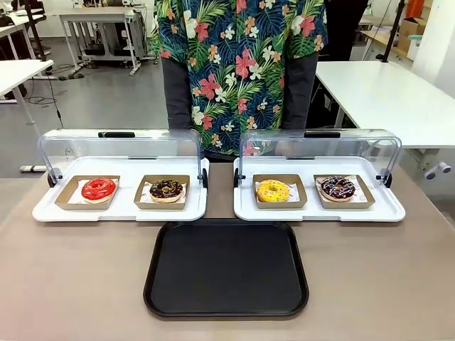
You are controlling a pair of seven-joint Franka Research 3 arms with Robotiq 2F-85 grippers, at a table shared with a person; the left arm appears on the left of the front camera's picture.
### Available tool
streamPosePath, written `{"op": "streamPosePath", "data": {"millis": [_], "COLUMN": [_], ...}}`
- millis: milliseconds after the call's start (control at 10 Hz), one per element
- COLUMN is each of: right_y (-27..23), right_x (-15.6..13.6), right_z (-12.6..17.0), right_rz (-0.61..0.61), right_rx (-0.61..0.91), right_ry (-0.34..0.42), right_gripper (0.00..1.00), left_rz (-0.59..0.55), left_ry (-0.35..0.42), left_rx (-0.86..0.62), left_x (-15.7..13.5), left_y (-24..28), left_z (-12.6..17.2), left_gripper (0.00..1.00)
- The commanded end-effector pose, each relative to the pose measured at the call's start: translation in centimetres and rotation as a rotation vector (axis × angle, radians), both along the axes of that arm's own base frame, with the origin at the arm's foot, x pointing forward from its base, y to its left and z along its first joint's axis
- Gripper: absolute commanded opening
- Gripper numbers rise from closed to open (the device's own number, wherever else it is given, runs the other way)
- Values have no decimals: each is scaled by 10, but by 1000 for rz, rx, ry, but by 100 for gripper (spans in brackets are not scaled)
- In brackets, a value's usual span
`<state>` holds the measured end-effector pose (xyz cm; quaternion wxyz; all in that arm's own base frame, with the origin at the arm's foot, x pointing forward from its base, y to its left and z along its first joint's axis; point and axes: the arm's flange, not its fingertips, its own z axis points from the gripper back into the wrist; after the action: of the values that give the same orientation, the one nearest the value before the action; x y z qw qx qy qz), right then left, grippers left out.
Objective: Move the fourth donut from the left to the tray.
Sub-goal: Pick up the Paper togo box containing the Donut indicated by the person and place it on the Handle tray.
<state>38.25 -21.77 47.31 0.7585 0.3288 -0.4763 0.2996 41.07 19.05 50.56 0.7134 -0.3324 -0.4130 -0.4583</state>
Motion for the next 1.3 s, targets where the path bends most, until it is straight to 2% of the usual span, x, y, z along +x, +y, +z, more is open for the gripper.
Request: {"op": "streamPosePath", "data": {"millis": [0, 100, 200, 1200], "right_y": [0, 0, 0, 0], "right_x": [1, 0, 0, 0], "right_z": [4, 0, 0, 0], "right_rz": [12, 0, 0, 0], "right_rx": [-2, 0, 0, 0], "right_ry": [-16, 0, 0, 0], "right_gripper": [100, 100, 100, 100], "left_rz": [-11, 27, -4, -4], "left_ry": [-14, -23, -2, -2], "left_rx": [-54, -79, -16, -16], "left_x": [2, 5, 1, 1], "left_y": [-5, -9, -4, -4], "left_z": [-3, -4, 1, 1], "left_gripper": [100, 100, 100, 100]}}
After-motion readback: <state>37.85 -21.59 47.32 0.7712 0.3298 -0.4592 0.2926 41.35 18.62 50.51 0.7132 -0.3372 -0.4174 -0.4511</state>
